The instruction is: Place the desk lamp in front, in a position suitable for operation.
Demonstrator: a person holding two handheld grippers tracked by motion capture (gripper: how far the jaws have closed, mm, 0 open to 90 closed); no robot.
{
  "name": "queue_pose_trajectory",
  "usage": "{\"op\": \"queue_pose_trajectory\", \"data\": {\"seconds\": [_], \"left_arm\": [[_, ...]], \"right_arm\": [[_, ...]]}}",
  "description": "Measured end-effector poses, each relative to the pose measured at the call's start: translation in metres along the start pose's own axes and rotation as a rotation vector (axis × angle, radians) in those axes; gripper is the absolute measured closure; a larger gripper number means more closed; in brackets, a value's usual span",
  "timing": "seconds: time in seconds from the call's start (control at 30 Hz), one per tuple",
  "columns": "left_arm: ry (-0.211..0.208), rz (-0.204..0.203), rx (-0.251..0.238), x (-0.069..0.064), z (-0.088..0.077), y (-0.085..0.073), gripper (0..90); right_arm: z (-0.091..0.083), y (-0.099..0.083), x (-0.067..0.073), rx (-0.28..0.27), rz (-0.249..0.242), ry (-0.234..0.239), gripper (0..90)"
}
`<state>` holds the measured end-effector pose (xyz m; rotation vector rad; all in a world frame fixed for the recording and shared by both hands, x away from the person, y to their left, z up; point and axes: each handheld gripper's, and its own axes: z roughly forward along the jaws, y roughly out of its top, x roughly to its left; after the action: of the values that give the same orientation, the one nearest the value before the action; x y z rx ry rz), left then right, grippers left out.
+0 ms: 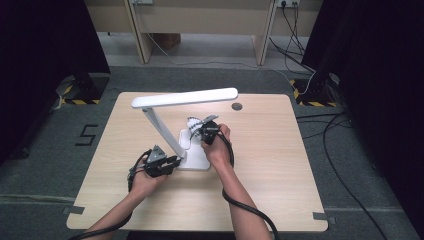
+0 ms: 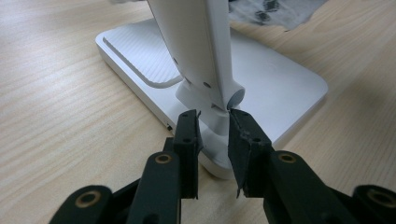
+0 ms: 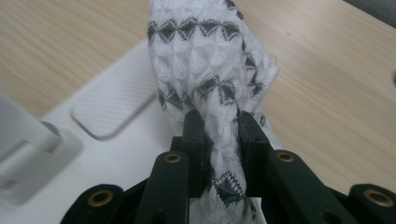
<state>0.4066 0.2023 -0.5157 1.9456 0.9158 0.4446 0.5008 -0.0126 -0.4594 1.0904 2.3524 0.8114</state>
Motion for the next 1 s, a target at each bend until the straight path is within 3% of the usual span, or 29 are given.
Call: {"op": "queue_pose_trajectory", "data": {"seconds": [0.13, 0.23, 0.4, 0.6, 0.83, 1.0], "left_arm": [[0.000, 0.001, 0.001, 0.000, 0.000, 0.000, 72.6], [-0.001, 0.001, 0.000, 0.000, 0.000, 0.000, 72.5], [-0.003, -0.001, -0.003, 0.000, 0.000, 0.000, 72.4], [-0.003, 0.002, -0.001, 0.000, 0.000, 0.000, 72.1], [-0.008, -0.001, 0.003, 0.000, -0.001, 0.000, 72.1], [-0.004, -0.003, 0.004, 0.001, -0.004, -0.001, 72.3]], "right_arm": [[0.008, 0.007, 0.015, -0.034, -0.040, 0.051, 76.4], [0.015, 0.011, 0.024, -0.026, -0.053, 0.072, 76.4], [0.024, 0.010, 0.029, 0.008, -0.076, 0.060, 76.5], [0.024, 0.000, 0.013, 0.030, -0.025, 0.002, 76.9], [0.009, -0.015, -0.006, 0.060, 0.024, -0.088, 77.0], [-0.016, -0.021, -0.004, 0.030, 0.033, -0.022, 77.1]]}}
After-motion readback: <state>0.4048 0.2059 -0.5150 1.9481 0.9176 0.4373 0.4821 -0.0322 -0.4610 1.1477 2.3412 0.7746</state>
